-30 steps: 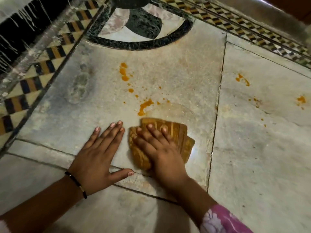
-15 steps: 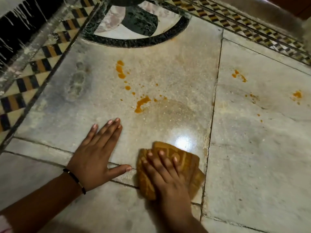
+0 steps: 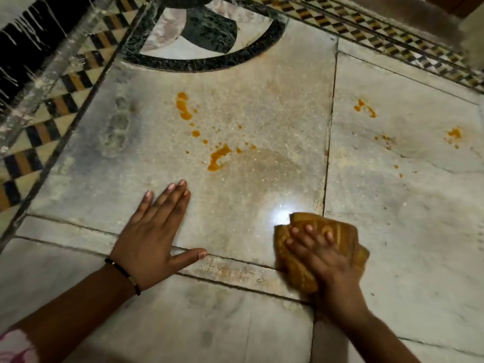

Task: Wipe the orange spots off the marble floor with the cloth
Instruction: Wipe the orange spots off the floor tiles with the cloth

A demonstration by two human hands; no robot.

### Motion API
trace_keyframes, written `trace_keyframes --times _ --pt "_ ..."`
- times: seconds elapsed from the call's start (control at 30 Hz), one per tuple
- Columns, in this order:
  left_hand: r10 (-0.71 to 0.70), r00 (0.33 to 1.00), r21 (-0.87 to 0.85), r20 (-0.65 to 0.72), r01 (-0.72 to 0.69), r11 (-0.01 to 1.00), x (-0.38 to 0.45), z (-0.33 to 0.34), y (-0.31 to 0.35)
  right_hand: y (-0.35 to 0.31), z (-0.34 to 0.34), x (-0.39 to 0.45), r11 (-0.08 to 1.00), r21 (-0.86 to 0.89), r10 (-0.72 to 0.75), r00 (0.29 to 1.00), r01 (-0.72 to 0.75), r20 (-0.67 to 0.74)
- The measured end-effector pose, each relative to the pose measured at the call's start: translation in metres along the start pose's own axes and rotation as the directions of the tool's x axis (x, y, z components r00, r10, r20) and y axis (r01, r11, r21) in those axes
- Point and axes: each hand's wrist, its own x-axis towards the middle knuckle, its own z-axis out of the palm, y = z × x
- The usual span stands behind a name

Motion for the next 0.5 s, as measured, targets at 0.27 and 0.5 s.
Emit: trace_keyframes --times 0.27,0.5 --pt "0.001 1.0 0.033 0.011 -0.001 0.999 -0.001 0.001 0.0 -0.013 0.0 0.15 0.96 0.03 0.28 0.948 -0.279 -0.152" --pt "0.002 1.0 0.013 0.0 -0.002 1.0 0.0 0.0 0.0 -0.033 0.02 0.029 0.999 0.052 0.016 0.999 -0.015 -0.03"
